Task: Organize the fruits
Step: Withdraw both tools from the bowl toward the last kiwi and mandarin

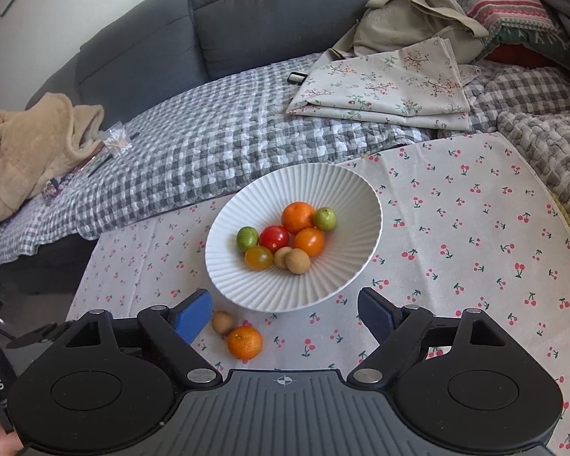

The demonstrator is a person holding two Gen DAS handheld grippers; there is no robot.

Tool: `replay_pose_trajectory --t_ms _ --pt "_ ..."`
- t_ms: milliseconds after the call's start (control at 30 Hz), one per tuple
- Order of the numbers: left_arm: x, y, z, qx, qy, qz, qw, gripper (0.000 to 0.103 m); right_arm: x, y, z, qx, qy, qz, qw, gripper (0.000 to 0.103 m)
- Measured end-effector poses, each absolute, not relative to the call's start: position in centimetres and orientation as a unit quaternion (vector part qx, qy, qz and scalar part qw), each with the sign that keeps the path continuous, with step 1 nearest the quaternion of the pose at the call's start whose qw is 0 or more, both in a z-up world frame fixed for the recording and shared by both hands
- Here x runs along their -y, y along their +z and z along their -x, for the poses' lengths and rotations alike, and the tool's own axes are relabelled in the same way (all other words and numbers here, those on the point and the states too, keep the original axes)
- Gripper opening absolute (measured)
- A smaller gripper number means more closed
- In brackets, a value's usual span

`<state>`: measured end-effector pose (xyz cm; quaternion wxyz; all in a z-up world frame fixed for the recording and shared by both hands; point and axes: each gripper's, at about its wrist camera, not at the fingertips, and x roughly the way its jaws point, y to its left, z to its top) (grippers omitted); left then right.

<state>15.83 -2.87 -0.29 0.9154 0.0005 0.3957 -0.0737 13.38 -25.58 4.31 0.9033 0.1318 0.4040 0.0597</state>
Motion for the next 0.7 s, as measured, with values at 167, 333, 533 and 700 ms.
replay_pose_trajectory --t_ms 167,333,533,700 --pt "2.5 -0.9 -15.9 -0.406 -0.067 -0.003 0.912 0.090 24.3 4.2 -12.6 -0.411 0.077 -0.110 0.902 0.086" --pt "2.1 -0.8 -16.0 -0.407 -0.067 0.006 0.911 0.090 23.2 4.3 -11.9 -0.413 0.086 -0.092 0.902 0.086" --pt "1.7 -1.1 -16.1 -0.416 -0.066 0.005 0.907 0.090 22.6 3.7 -11.7 -0.423 0.101 -0.076 0.897 0.086" --pt "1.2 -1.8 -16.4 -0.429 -0.068 0.023 0.901 0.090 22.4 2.5 -11.8 -0.439 0.103 -0.051 0.891 0.087"
